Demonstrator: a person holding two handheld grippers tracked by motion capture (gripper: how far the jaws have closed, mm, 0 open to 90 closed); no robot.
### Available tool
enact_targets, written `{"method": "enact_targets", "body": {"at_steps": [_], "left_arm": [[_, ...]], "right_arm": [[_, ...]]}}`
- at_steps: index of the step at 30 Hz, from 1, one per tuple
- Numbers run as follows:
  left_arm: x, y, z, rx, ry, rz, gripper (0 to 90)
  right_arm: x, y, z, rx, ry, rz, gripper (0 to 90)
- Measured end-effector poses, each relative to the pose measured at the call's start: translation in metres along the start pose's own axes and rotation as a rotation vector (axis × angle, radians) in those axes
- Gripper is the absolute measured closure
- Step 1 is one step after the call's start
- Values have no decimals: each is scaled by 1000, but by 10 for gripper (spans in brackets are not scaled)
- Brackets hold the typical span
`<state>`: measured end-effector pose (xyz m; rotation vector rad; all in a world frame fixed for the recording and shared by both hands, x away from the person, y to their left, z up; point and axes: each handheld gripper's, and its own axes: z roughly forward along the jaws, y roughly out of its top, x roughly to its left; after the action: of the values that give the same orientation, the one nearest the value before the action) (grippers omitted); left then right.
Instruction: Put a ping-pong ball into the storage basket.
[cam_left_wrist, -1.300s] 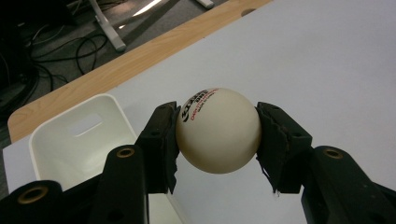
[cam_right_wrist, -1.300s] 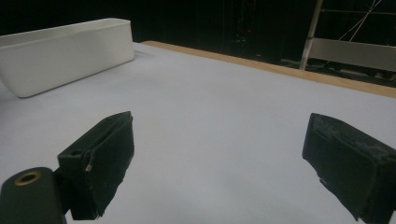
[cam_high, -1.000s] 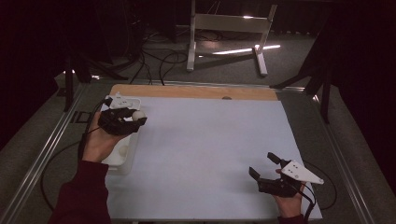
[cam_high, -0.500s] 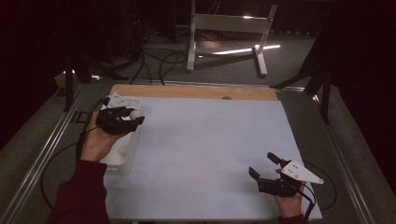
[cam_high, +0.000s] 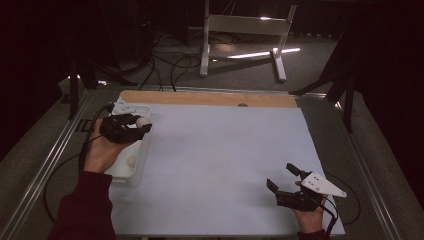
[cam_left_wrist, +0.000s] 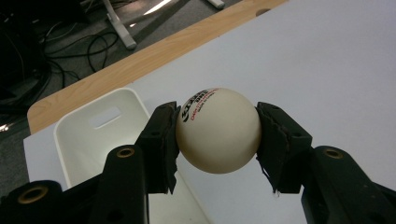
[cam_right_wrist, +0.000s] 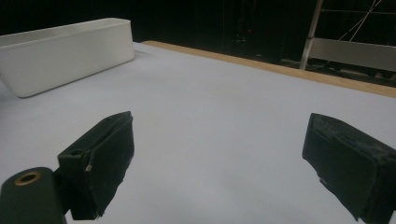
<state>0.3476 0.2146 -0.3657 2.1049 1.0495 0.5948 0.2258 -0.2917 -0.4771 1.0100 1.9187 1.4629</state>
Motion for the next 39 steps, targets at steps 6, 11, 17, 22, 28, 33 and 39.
{"method": "enact_targets", "body": {"at_steps": [6, 11, 17, 22, 28, 33, 39], "left_arm": [[2, -2, -1, 5, 9, -5, 518], [4, -4, -2, 6, 12, -7, 518], [6, -5, -2, 14, 20, -9, 518], [8, -7, -3, 12, 26, -18, 518], [11, -9, -4, 13, 32, -21, 518], [13, -11, -5, 15, 36, -29, 518], [15, -13, -5, 17, 40, -35, 518]], "right_arm": [[0, 0, 0, -1, -1, 0, 88], [1, 0, 0, -2, 0, -2, 88], [0, 1, 0, -1, -1, -3, 88], [0, 1, -1, -1, -1, -3, 89], [0, 1, -1, -1, -3, -2, 88], [0, 1, 0, -1, 0, 0, 88], [1, 0, 0, 0, -1, -2, 88]]}}
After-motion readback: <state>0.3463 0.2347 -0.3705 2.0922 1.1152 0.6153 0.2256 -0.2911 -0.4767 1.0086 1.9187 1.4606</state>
